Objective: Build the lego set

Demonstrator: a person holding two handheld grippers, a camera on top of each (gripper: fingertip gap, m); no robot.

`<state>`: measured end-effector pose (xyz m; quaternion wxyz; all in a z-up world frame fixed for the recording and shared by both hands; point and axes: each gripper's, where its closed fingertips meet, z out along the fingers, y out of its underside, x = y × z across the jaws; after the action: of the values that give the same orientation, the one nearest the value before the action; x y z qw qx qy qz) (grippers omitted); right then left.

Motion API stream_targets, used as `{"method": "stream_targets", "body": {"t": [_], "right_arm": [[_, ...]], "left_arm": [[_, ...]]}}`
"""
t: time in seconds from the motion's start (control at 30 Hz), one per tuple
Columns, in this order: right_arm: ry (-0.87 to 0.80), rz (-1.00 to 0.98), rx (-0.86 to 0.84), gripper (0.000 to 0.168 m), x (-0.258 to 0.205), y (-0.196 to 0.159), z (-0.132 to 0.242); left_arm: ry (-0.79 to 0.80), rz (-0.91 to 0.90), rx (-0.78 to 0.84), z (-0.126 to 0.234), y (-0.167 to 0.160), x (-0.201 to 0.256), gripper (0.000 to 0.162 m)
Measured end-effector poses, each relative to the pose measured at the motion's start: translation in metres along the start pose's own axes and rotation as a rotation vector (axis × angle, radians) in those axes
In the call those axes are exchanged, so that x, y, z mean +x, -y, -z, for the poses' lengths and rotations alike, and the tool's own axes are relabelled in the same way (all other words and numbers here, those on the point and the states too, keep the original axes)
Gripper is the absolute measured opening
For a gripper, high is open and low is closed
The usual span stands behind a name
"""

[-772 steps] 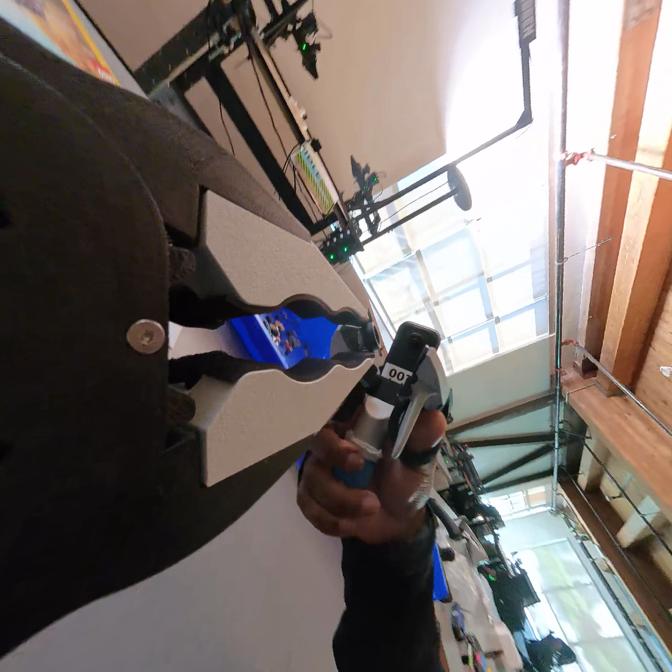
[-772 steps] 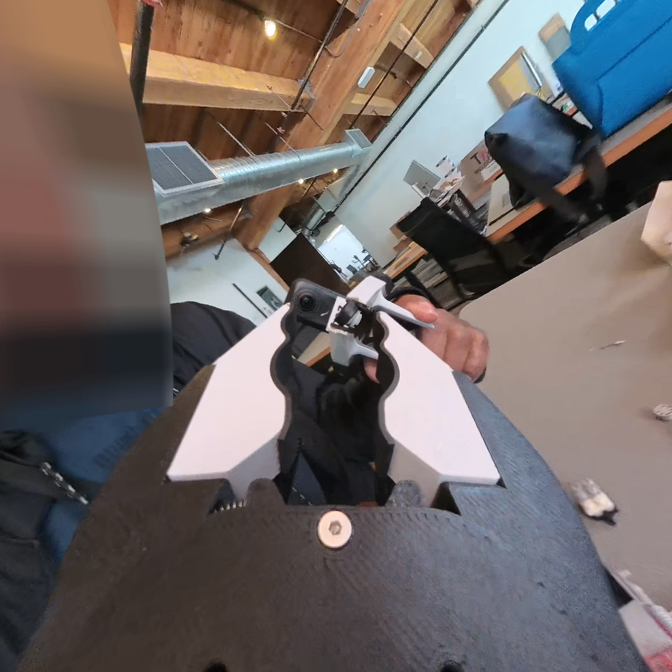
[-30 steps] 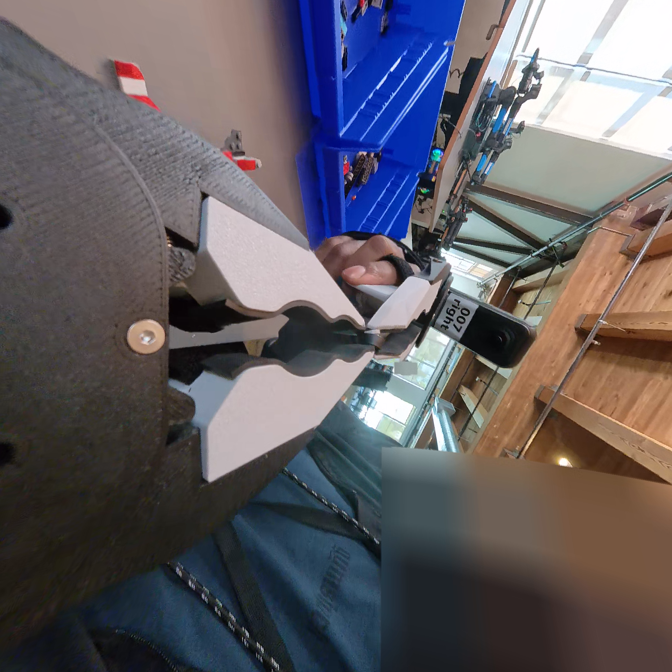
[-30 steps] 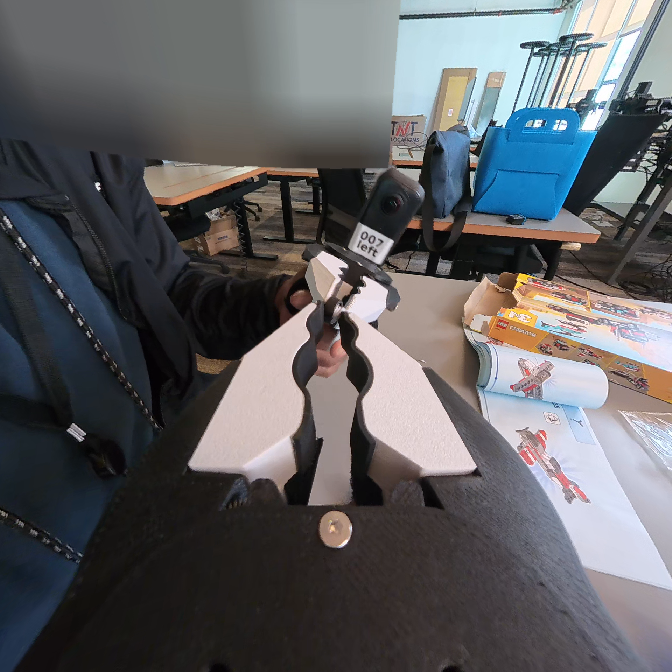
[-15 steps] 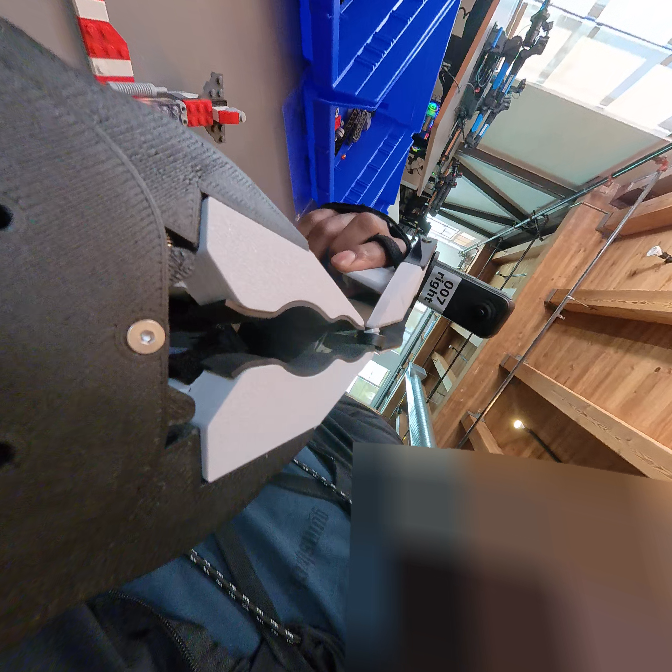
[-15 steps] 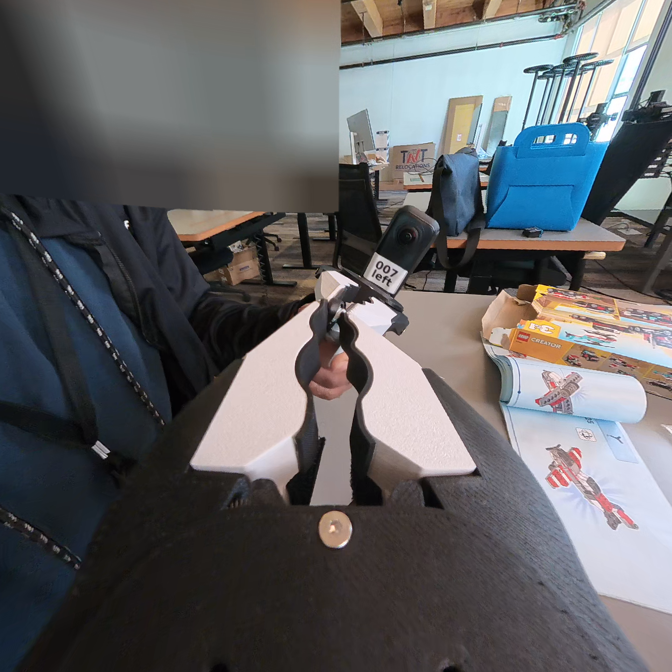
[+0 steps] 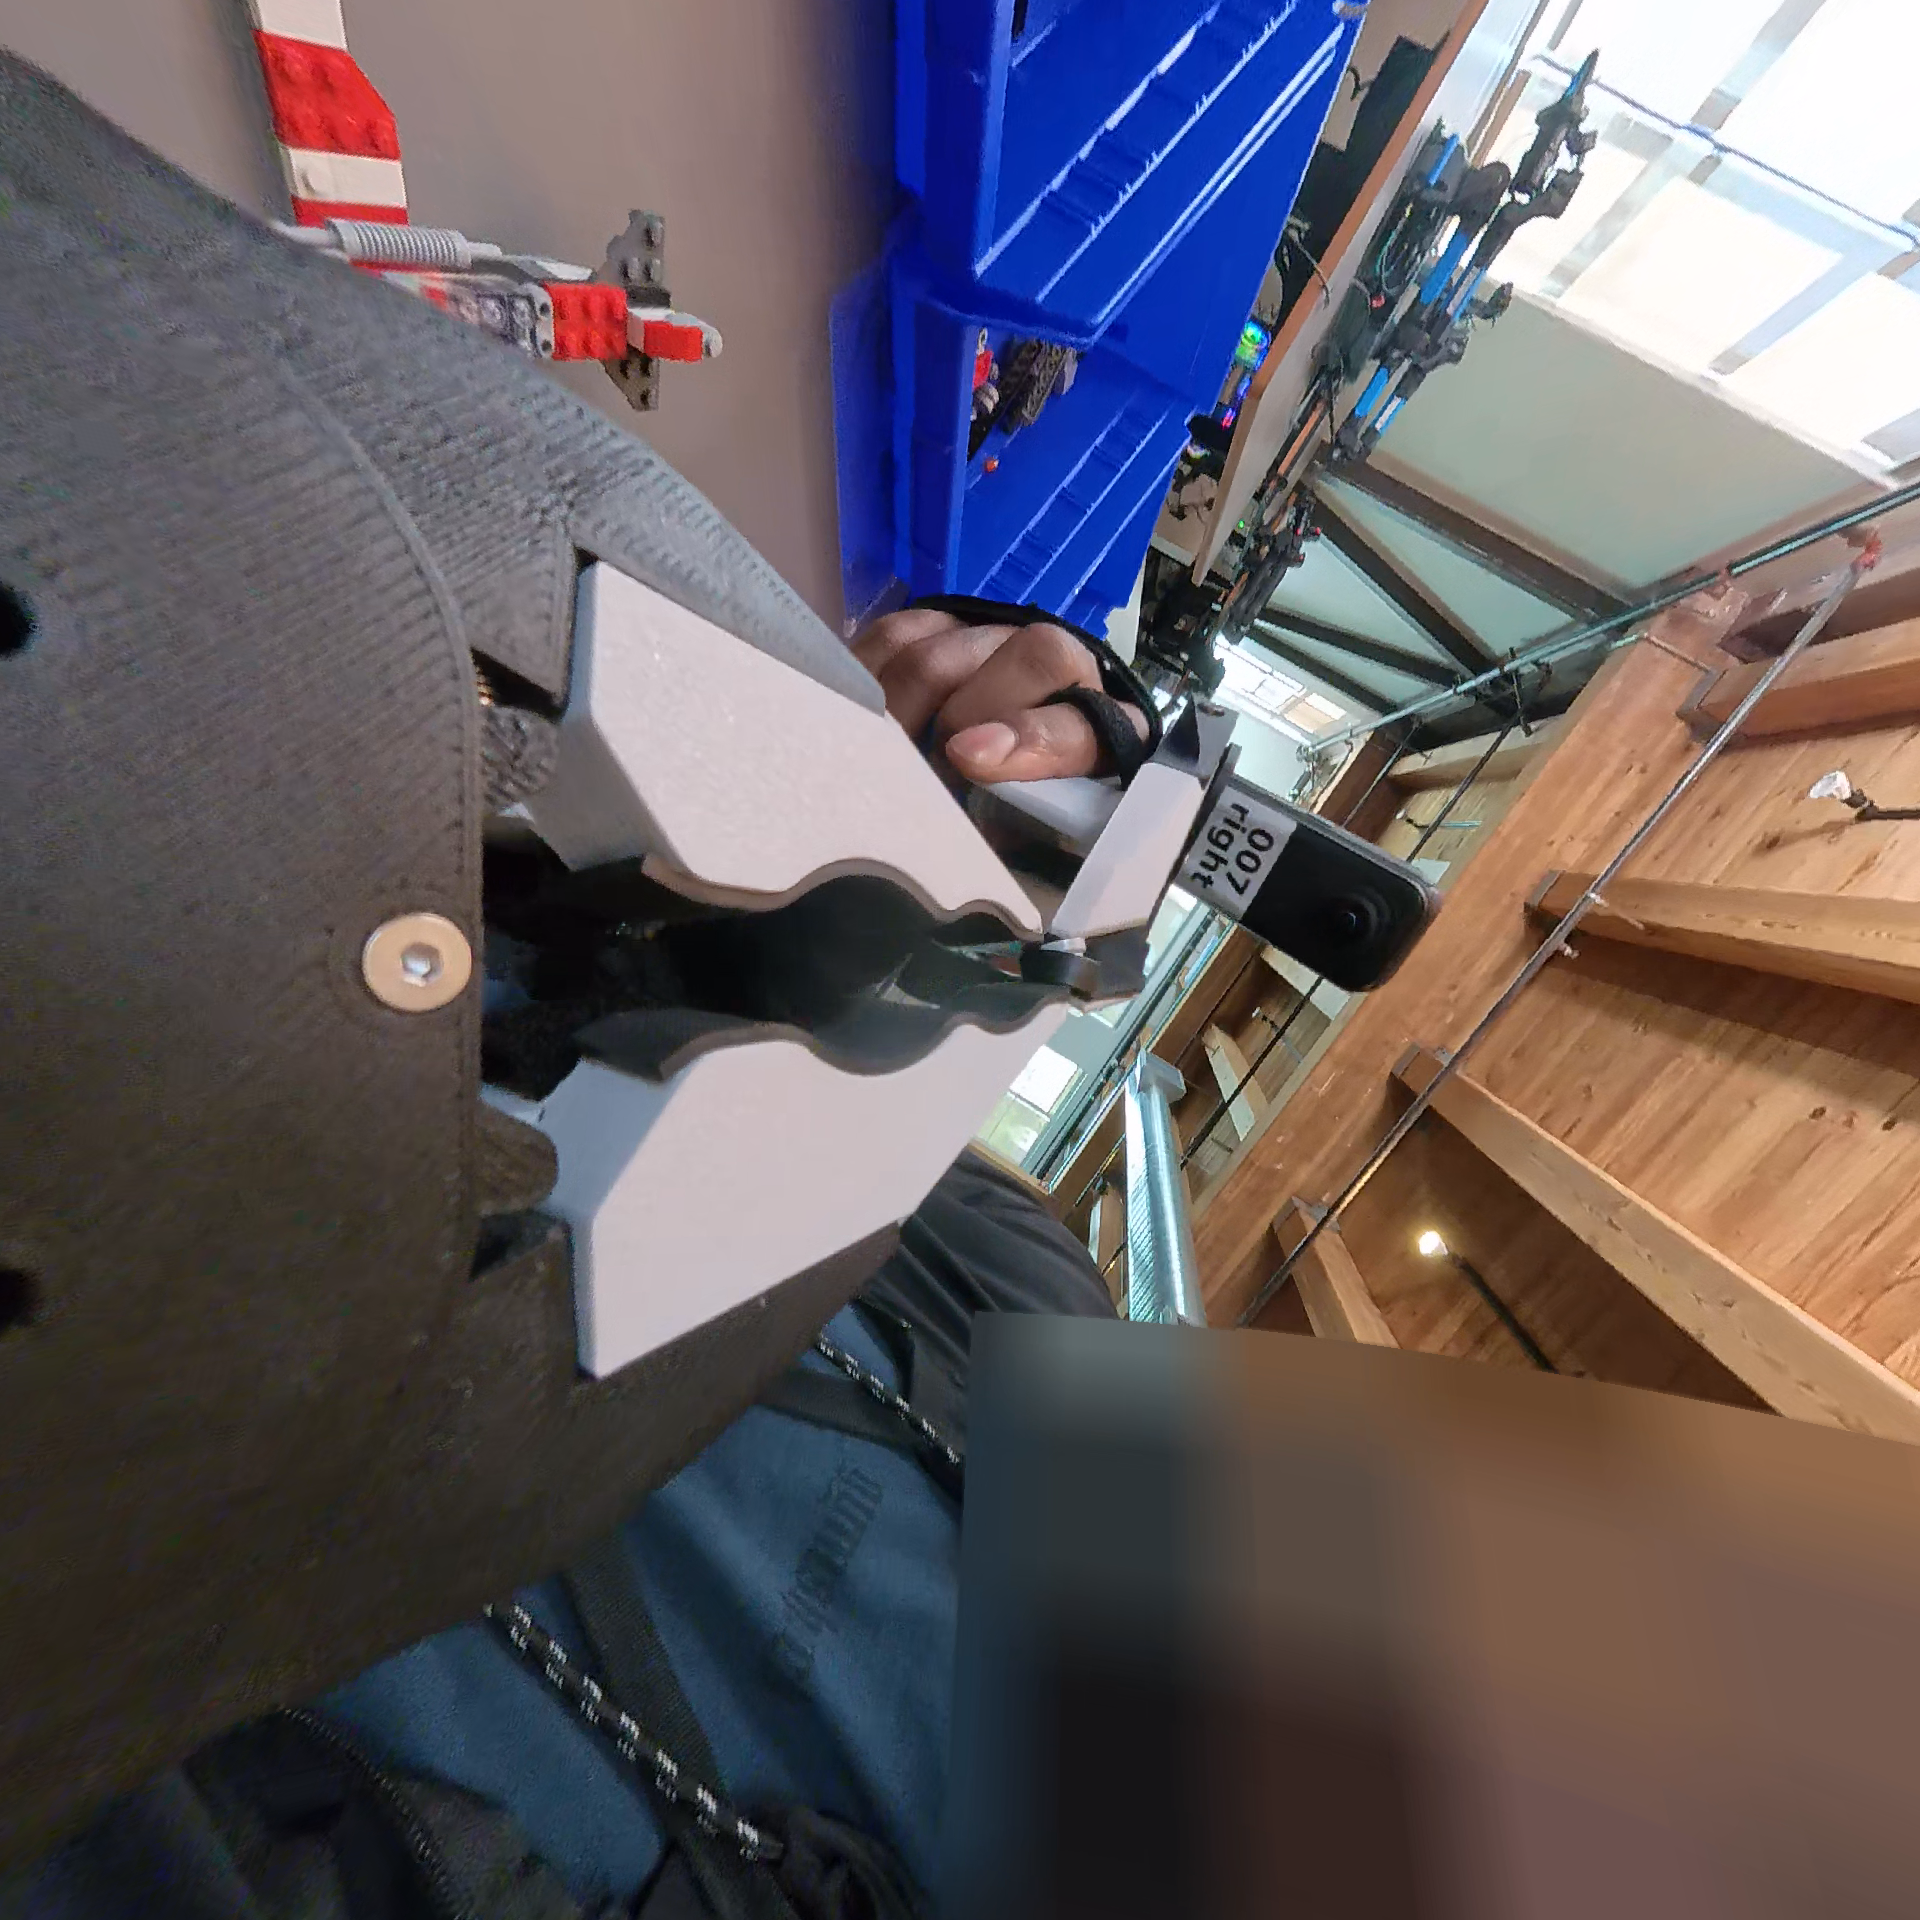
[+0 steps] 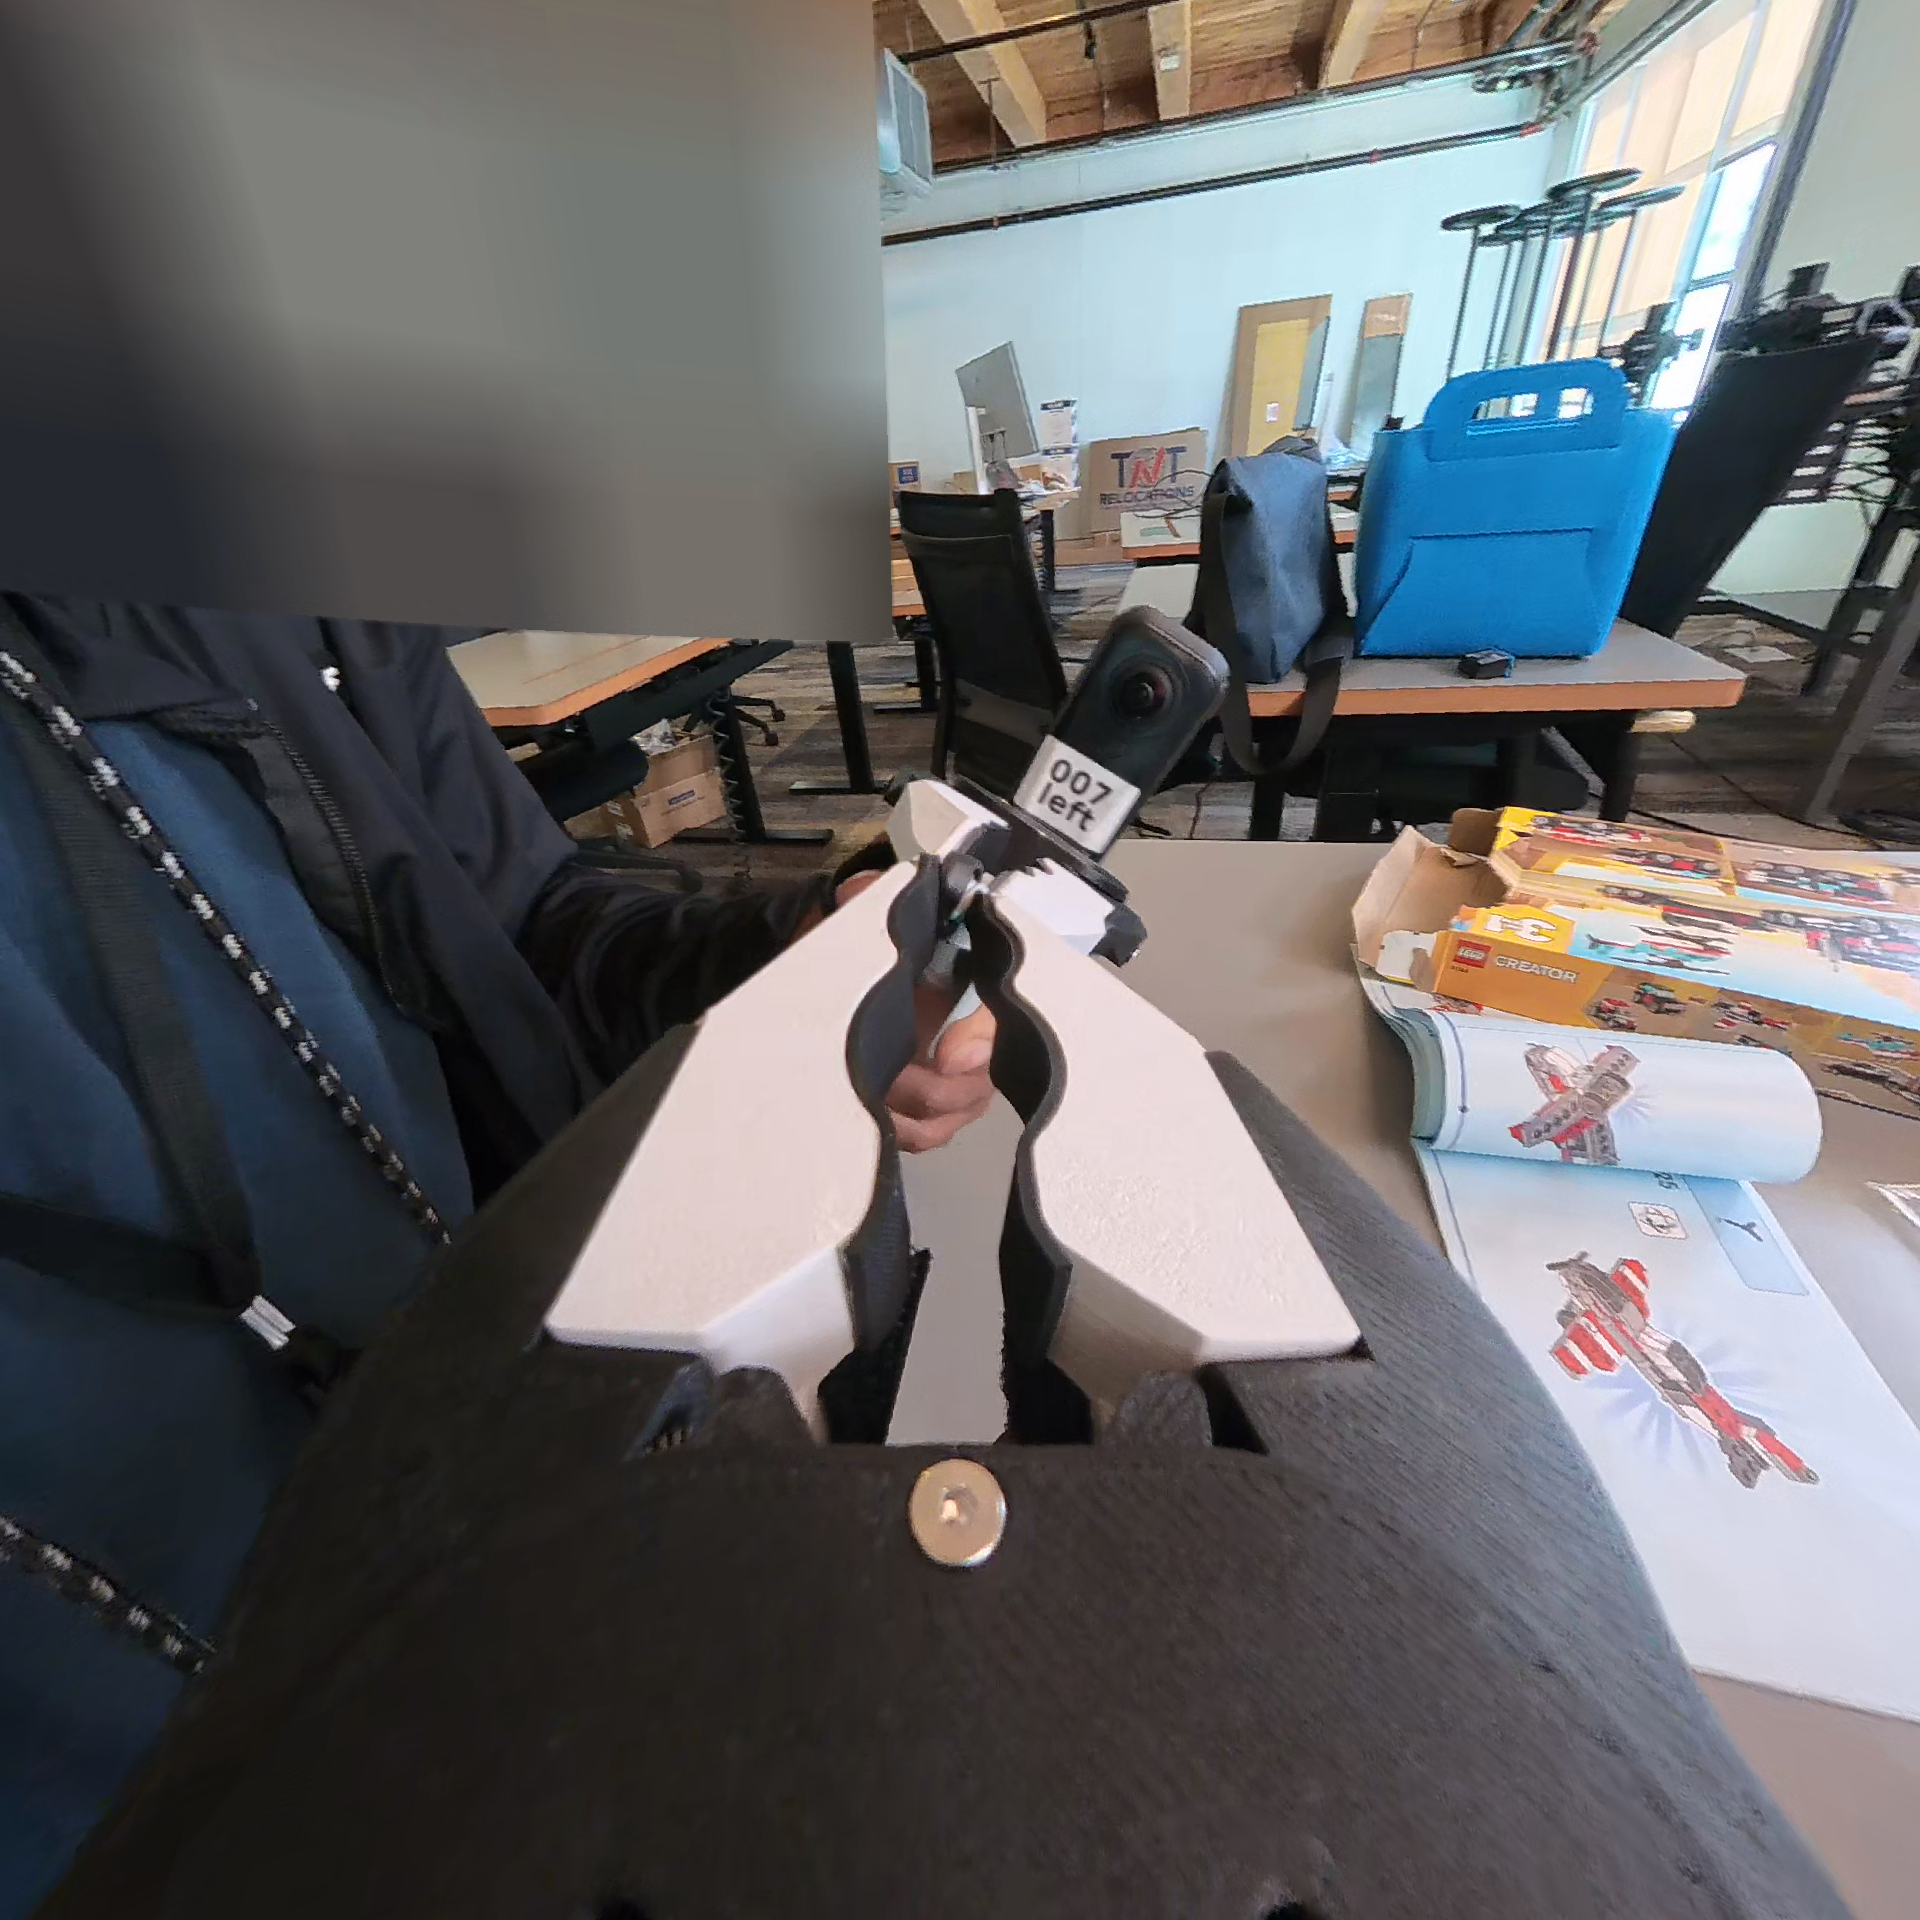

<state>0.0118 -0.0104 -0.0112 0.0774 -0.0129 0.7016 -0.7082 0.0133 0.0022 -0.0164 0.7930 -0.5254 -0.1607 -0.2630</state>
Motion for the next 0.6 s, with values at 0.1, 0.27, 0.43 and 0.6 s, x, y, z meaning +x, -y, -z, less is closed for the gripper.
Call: {"method": "stream_targets", "body": {"t": [0.1, 0.27, 0.43, 0.6], "right_arm": [[-0.009, 0.001, 0.006, 0.007, 0.0023, -0.0002, 0.0012], [-0.008, -0.001, 0.015, 0.007, 0.0032, 0.0003, 0.002], [-0.005, -0.015, 0.033, 0.006, 0.0039, 0.002, 0.0029], [-0.003, -0.035, 0.045, 0.006, 0.0049, 0.0017, 0.0022]], "left_arm": [[0.019, 0.003, 0.008, -0.0004, 0.0008, -0.0026, 0.006], [0.007, 0.043, 0.027, -0.0016, 0.0021, -0.0027, 0.007], [-0.03, 0.113, 0.064, -0.0027, 0.0037, -0.0023, 0.007], [-0.054, 0.16, 0.081, -0.0016, 0.0043, -0.0028, 0.007]]}}
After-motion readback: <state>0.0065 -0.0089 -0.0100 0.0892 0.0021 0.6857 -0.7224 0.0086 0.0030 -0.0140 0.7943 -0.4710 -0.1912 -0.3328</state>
